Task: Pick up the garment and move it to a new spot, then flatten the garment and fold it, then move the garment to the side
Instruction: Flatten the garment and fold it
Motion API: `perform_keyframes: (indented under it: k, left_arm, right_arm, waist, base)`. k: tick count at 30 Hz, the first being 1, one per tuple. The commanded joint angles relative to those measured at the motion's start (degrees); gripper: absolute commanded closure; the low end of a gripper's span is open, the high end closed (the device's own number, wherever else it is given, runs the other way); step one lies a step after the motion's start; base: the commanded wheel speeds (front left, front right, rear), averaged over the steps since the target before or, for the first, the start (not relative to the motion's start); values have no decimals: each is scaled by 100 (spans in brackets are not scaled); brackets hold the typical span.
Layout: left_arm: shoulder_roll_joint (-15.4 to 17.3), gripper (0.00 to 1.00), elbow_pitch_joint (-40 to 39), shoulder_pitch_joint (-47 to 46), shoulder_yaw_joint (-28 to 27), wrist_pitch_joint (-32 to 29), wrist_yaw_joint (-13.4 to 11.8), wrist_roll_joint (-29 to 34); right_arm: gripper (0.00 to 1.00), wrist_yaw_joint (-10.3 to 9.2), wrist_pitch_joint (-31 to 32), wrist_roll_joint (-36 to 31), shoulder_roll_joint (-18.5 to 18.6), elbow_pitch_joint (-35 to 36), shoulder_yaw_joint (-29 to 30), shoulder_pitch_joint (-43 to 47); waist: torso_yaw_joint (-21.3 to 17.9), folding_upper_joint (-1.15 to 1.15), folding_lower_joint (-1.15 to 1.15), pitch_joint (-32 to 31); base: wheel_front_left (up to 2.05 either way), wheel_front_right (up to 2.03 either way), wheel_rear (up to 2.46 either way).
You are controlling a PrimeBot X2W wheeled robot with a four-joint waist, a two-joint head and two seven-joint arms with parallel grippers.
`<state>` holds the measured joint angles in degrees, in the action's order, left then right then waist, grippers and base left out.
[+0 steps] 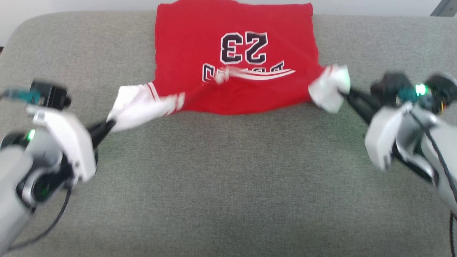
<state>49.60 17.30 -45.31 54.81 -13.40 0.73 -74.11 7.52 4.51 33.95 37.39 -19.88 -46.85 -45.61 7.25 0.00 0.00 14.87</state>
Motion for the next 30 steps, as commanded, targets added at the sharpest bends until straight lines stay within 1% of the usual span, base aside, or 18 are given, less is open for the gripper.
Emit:
perform_keyframes:
  k: [1,3,6,10,12,16,18,20,22,24,25,26,27,28,30]
  left_arm:
    - [132,100,-128,175,-1,41,-115,-28]
    - [364,100,-472,547,36,89,-360,-109]
    - [651,100,-859,1036,105,88,-749,-280]
    - [895,100,-1299,1565,200,115,-1204,-433]
    - [978,100,-1448,1788,235,128,-1386,-540]
    - [1081,100,-1678,2199,271,134,-1645,-844]
    - [1121,100,-1774,2358,287,155,-1731,-953]
    - [1141,100,-1854,2502,294,166,-1789,-1074]
    - [1179,100,-1872,2574,294,237,-1852,-1041]
    - [1125,100,-1862,2627,247,346,-1836,-1112]
    - [1114,100,-1860,2656,253,377,-1821,-1099]
    - [1094,100,-1864,2662,238,438,-1791,-1081]
    - [1094,100,-1864,2662,238,438,-1791,-1081]
    - [1063,100,-1864,2666,210,493,-1779,-1092]
    - [1054,100,-1862,2660,215,559,-1746,-1021]
  right_arm:
    - [100,-6,95,36,79,186,7,204]
    - [100,-6,342,124,290,587,66,587]
    - [100,-6,674,381,484,1083,229,1145]
    - [100,-6,1164,542,752,1599,327,1781]
    - [100,-6,1423,707,816,1768,403,2097]
    - [100,-6,1911,1072,889,2040,652,2729]
    - [100,-6,2129,1133,905,2166,772,3021]
    - [100,-6,2288,1182,859,2246,922,3276]
    - [100,-6,2385,1133,797,2300,1066,3476]
    - [100,-5,2501,1075,711,2316,1194,3656]
    - [68,-5,2549,1038,651,2321,1300,3722]
    - [3,-6,2611,1004,588,2345,1413,3773]
    - [3,-6,2611,1004,588,2345,1413,3773]
    - [0,-6,2698,962,555,2397,1505,3820]
    - [0,-6,2910,878,504,2574,1798,3887]
  waist:
    - [-13,0,0,-14]
    - [-31,0,0,-24]
    - [-52,0,0,-35]
    - [-63,0,0,-38]
    - [-66,0,0,-39]
    - [-55,0,0,-34]
    - [-49,0,0,-23]
    - [-45,0,0,-12]
    - [-36,0,0,-7]
    - [-23,0,0,-7]
    - [-20,0,0,-6]
    - [-15,0,0,-5]
    - [-15,0,0,-5]
    - [-4,0,0,-4]
    - [17,0,0,4]
  base:
    - [0,0,0]
    - [0,0,0]
    - [0,0,0]
    - [0,0,0]
    - [0,0,0]
    - [0,0,0]
    - [0,0,0]
    - [0,0,0]
    - [0,0,0]
    - [0,0,0]
    - [0,0,0]
    - [0,0,0]
    - [0,0,0]
    - [0,0,0]
    - [0,0,0]
